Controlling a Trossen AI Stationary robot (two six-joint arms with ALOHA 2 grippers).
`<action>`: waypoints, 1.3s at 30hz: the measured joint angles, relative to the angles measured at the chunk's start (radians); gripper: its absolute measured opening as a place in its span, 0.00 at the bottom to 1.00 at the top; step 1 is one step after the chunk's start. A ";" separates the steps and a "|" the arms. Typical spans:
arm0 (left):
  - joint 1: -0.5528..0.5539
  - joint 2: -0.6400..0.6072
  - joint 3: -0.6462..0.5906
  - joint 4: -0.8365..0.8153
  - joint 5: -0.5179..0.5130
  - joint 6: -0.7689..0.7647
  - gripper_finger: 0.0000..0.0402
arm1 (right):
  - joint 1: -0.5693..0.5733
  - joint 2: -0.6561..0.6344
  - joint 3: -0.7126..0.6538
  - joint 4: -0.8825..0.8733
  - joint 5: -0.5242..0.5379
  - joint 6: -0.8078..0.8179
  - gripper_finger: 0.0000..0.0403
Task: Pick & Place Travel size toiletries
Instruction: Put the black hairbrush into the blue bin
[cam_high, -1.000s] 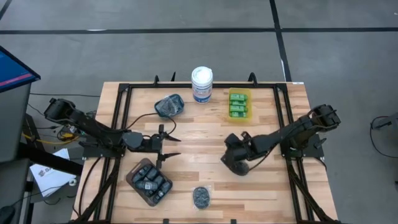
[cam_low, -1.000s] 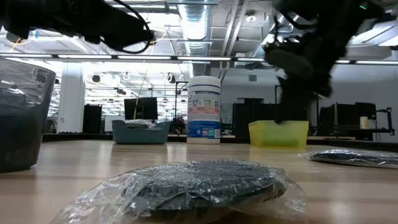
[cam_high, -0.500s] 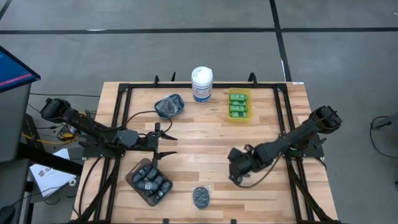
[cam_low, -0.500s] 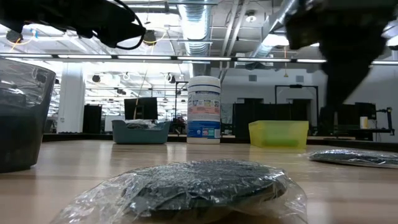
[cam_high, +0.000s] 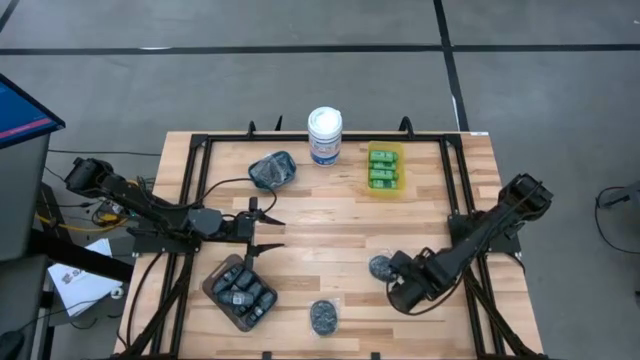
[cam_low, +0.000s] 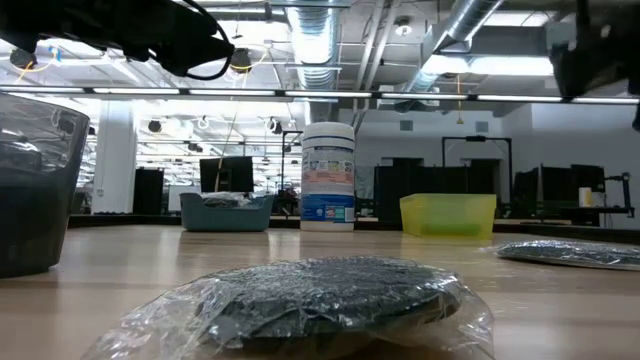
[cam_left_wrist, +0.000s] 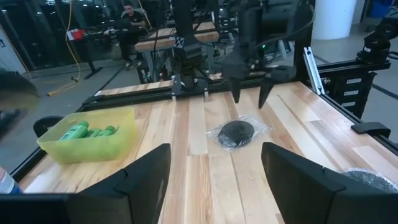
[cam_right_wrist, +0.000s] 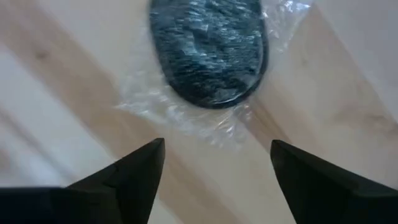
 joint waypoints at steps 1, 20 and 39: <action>0.000 0.000 0.000 0.000 0.000 0.000 0.61 | -0.004 0.001 -0.014 0.009 -0.003 0.000 0.71; 0.000 0.000 0.000 -0.001 0.001 -0.001 0.61 | -0.081 -0.004 -0.206 0.232 -0.092 -0.048 0.59; 0.005 0.000 0.000 -0.008 0.001 -0.043 0.61 | -0.146 0.004 -0.115 0.176 0.008 -0.160 0.00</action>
